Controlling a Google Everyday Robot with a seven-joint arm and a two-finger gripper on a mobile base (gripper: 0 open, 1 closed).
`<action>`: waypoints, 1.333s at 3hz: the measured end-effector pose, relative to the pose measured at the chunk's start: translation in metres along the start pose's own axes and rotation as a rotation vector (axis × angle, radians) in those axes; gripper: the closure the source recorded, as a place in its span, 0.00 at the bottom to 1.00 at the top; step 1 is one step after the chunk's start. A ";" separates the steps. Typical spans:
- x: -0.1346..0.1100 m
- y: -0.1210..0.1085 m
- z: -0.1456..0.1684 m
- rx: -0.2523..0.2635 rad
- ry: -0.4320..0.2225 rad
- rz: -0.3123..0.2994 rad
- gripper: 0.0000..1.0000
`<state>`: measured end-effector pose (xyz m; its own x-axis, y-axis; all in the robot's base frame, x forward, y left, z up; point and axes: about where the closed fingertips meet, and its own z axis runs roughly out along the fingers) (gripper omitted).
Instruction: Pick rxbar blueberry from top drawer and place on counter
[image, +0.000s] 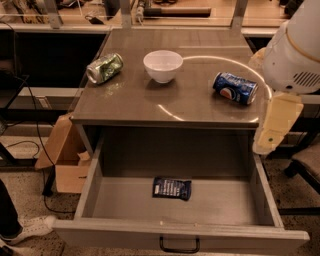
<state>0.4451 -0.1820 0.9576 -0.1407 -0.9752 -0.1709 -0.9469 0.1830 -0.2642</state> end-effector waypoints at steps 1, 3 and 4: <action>-0.015 0.003 0.021 -0.045 -0.003 -0.026 0.00; -0.022 0.017 0.038 -0.055 0.006 -0.028 0.00; -0.043 0.034 0.079 -0.078 0.001 -0.036 0.00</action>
Offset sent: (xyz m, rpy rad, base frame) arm 0.0049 0.0158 -0.0159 0.0018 0.0357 0.0290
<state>0.4418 -0.1238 0.8807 -0.1065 -0.9810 -0.1619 -0.9709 0.1378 -0.1959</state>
